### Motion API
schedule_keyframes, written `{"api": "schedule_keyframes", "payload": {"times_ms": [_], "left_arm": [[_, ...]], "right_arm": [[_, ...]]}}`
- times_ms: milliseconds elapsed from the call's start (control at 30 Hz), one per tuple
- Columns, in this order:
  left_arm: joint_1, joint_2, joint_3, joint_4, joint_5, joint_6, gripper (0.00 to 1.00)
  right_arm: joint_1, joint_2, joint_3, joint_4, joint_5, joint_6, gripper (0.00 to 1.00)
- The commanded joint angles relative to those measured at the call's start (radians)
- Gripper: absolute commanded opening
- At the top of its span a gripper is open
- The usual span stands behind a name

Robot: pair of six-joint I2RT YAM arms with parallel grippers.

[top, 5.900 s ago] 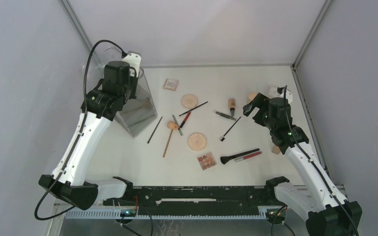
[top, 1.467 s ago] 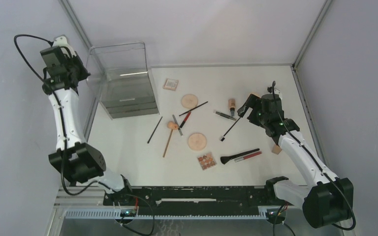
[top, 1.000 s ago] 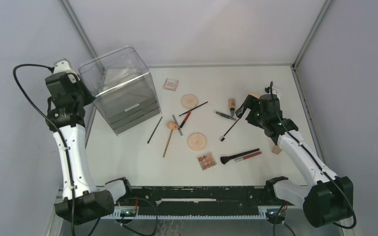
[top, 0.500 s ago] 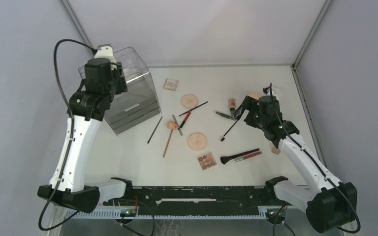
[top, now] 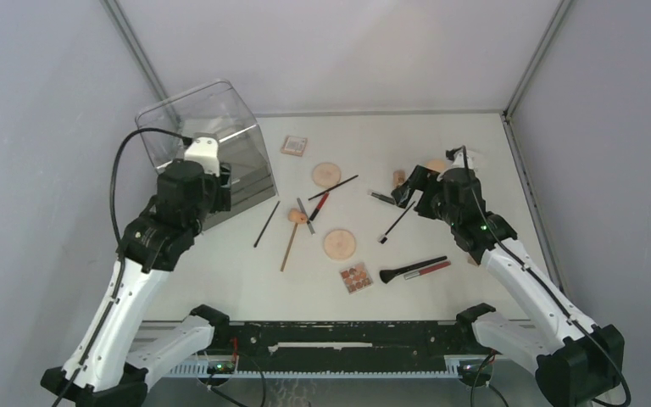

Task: Organize the makeup
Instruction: Move the storage box to the center of the board.

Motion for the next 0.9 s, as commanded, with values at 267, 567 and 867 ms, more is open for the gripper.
{"api": "schedule_keyframes", "payload": {"times_ms": [267, 567, 867], "left_arm": [[0.12, 0.235, 0.47, -0.081, -0.197, -0.062, 0.82], [0.518, 0.344, 0.555, -0.119, 0.046, -0.253, 0.82], [0.635, 0.32, 0.313, 0.002, 0.396, -0.292, 0.82]], "right_arm": [[0.186, 0.087, -0.056, 0.464, -0.207, 0.05, 0.94], [0.246, 0.104, -0.032, 0.403, -0.16, 0.069, 0.94], [0.23, 0.066, -0.033, 0.331, -0.108, 0.027, 0.93]]}}
